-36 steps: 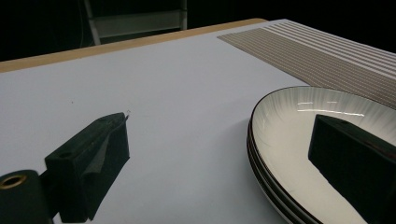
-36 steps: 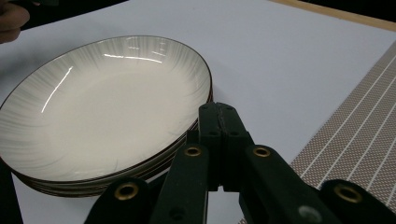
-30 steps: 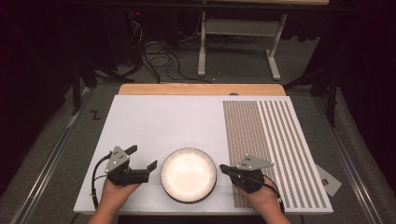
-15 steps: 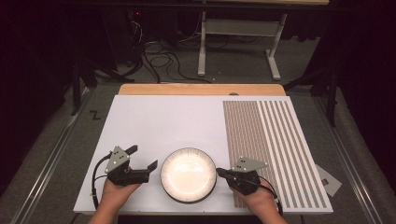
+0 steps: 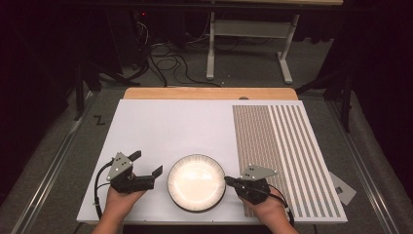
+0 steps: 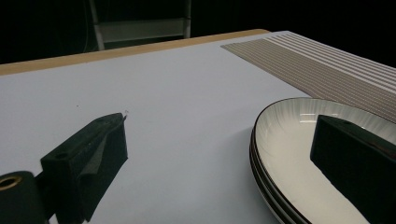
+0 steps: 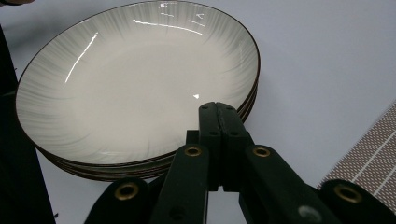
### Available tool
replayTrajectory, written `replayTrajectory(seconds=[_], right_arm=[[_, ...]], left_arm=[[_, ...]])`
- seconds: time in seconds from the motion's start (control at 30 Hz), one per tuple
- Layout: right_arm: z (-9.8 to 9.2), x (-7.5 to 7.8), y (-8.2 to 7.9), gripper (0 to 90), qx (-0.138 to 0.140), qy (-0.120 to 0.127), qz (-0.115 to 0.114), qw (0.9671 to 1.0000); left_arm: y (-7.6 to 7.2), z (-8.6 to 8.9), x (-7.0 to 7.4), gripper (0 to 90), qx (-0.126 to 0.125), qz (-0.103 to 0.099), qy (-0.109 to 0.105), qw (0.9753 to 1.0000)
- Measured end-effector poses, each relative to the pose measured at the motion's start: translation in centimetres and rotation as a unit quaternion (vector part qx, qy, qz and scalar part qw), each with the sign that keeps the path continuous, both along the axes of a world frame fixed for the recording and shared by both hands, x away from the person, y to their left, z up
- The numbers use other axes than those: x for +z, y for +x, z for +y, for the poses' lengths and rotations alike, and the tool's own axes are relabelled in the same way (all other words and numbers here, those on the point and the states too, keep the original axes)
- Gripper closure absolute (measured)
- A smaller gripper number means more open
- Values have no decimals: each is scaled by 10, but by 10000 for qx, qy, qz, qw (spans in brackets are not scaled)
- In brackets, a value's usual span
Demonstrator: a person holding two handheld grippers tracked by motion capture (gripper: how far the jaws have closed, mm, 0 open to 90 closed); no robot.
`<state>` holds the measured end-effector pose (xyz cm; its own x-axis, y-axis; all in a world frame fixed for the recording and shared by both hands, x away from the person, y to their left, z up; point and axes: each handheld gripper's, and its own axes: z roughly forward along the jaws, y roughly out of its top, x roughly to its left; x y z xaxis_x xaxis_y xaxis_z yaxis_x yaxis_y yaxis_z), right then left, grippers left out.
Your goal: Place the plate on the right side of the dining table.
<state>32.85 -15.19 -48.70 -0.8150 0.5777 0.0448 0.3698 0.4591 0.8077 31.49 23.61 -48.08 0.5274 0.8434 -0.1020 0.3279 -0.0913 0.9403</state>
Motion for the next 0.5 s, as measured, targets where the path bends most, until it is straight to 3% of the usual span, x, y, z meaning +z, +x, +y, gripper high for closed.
replayTrajectory(seconds=[0.5], right_arm=[[0, 1, -1, 900, 14, 22, 10, 10000]], left_arm=[[0, 0, 0, 46, -49, 16, -6, 10000]])
